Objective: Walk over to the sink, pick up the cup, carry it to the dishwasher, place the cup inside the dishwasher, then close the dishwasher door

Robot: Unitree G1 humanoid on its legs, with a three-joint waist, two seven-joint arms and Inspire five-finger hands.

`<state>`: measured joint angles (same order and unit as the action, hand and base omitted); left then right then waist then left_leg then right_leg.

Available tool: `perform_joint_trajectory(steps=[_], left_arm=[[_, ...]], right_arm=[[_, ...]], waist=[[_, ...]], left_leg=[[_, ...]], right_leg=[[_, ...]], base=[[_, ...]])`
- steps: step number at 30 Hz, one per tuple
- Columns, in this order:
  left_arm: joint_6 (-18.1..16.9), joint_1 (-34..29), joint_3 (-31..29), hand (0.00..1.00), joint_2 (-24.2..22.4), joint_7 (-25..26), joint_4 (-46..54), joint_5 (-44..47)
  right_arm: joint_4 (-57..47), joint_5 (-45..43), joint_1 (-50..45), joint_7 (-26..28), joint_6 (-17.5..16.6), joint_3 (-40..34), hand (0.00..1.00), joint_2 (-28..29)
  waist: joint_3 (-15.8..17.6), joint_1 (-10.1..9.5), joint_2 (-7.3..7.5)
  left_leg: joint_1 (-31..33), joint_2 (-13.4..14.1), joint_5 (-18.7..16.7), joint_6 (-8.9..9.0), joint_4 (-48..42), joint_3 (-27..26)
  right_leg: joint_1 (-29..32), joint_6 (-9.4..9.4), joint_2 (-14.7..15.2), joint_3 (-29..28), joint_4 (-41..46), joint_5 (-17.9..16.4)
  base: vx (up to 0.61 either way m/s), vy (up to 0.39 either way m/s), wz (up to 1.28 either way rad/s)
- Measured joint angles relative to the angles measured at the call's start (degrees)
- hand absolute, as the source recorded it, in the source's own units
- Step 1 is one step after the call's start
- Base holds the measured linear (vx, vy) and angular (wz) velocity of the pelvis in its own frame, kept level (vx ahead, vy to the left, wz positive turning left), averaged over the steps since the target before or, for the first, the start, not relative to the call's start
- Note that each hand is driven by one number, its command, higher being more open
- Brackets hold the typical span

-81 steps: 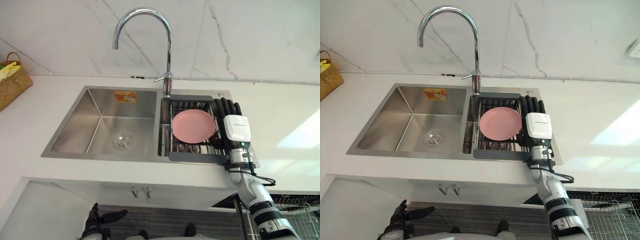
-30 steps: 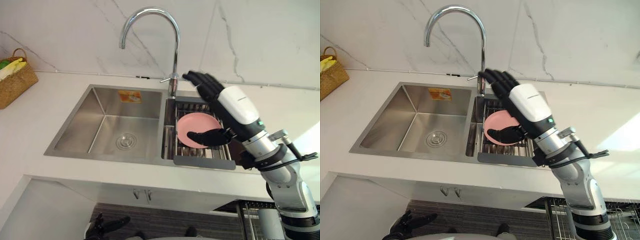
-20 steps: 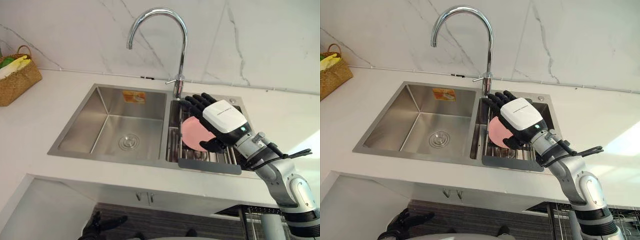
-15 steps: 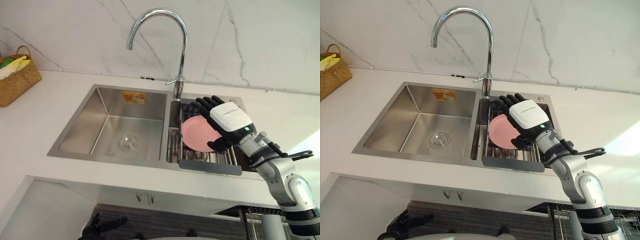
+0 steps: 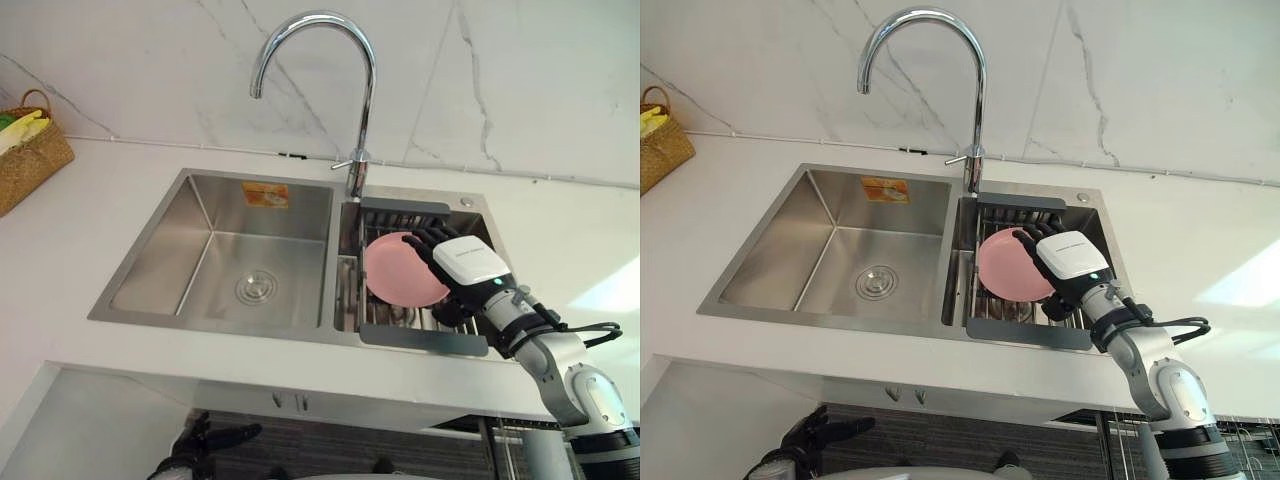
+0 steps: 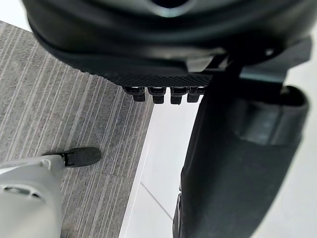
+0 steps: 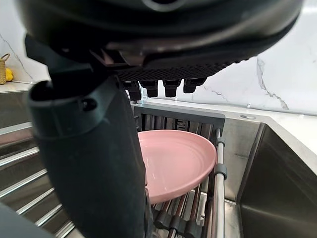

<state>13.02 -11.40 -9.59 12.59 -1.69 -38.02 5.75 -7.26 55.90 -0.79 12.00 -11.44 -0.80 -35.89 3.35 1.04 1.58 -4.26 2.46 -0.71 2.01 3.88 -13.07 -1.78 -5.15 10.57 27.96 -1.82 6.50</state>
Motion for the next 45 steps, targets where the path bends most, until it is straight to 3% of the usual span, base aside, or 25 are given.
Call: perform_joint_trajectory(steps=[11, 18, 29, 33, 45], left_arm=[[0.4, -0.1, 0.0, 1.0, 0.3, -0.2, -0.1, 0.0], [0.6, 0.1, 2.5, 1.0, 0.8, -1.1, -0.1, 0.0], [-0.3, 0.1, 3.9, 1.0, 0.8, 2.5, -1.5, -0.2], [-2.0, 0.2, 3.8, 1.0, 0.3, 4.6, -2.6, -0.2], [-3.9, 1.0, 3.7, 1.0, -0.4, 6.7, -2.6, -0.9]], right_arm=[[0.6, 0.9, 0.0, -0.5, -0.9, 0.0, 1.0, 0.0], [9.5, 6.6, 0.6, -9.2, -0.1, 1.7, 1.0, 1.9], [21.0, 10.7, 4.4, -25.7, 5.5, 6.8, 1.0, 6.2], [23.0, 10.8, 4.8, -28.3, 6.8, 7.8, 1.0, 8.0], [25.6, 10.7, 6.7, -34.4, 6.2, 8.4, 1.0, 9.6]], waist=[[-0.3, 0.0, -0.56], [-0.6, -0.27, -0.59], [-0.7, -1.18, -0.51], [-0.6, -1.32, -0.51], [-0.5, -1.23, -0.38]], left_leg=[[-0.6, 0.0, 0.5, -0.07, 0.9, -0.1], [-0.7, -0.7, 1.3, -0.66, 0.9, 1.6], [-0.2, -0.7, 2.7, -0.39, 1.4, 3.3], [0.4, -0.7, 3.0, -0.36, 1.4, 4.2], [-0.2, -0.7, 3.6, -0.78, 1.4, 4.7]], right_leg=[[0.8, 0.27, 0.4, -0.3, 2.1, -1.1], [0.0, -0.32, 1.2, 1.1, 2.8, -1.6], [-0.4, -0.29, 1.3, 3.2, 2.9, -1.9], [-0.5, -0.31, 1.3, 3.8, 2.6, -1.9], [-1.5, -0.16, 1.0, 4.2, 1.7, -1.3]], base=[[0.0, 0.0, 0.0], [0.0, -0.005, 0.12], [-0.05, -0.007, 0.08], [-0.02, -0.003, 0.12], [0.01, -0.002, 0.02]])
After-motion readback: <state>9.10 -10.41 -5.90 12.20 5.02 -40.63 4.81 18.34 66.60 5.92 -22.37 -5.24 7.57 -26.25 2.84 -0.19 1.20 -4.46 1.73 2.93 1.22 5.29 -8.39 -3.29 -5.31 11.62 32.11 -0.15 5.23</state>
